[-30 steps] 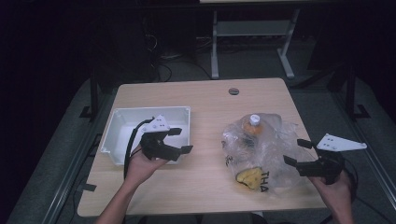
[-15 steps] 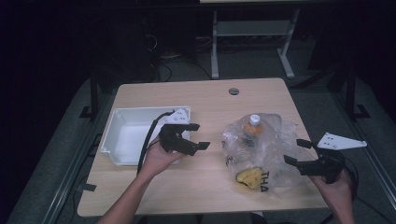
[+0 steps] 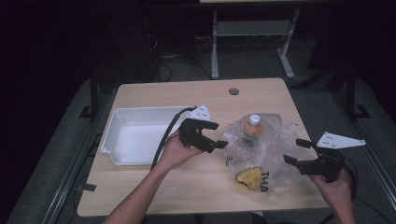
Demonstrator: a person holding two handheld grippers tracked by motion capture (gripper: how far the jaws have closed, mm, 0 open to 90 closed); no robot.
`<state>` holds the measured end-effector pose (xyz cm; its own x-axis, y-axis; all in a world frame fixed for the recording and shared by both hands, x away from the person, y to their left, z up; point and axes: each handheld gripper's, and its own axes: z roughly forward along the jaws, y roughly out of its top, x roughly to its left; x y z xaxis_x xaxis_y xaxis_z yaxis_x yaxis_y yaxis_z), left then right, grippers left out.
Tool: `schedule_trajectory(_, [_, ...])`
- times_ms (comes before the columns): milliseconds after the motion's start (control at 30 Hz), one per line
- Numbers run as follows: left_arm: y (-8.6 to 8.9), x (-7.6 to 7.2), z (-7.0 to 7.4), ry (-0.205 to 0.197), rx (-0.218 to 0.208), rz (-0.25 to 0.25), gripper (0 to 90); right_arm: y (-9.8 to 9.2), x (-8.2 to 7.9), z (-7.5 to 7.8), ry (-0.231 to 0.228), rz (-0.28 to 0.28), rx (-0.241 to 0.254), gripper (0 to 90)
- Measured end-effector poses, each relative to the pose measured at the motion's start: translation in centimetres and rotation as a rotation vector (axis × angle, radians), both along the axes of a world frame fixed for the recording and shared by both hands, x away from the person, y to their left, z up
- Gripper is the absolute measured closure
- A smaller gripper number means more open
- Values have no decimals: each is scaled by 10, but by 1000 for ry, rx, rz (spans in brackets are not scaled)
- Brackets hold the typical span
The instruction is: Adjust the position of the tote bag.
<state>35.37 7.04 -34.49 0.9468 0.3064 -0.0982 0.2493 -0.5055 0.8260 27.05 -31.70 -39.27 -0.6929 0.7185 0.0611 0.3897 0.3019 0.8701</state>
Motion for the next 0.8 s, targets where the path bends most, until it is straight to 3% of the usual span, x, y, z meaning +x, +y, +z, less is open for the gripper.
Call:
schedule_trajectory(300, [-13,10,-4,15,-6,-24,242,-1,2,1,7,-7,0,191])
schedule_trajectory(800, [-22,12,-1,5,-8,-32,241,1,11,-1,17,13,10,188])
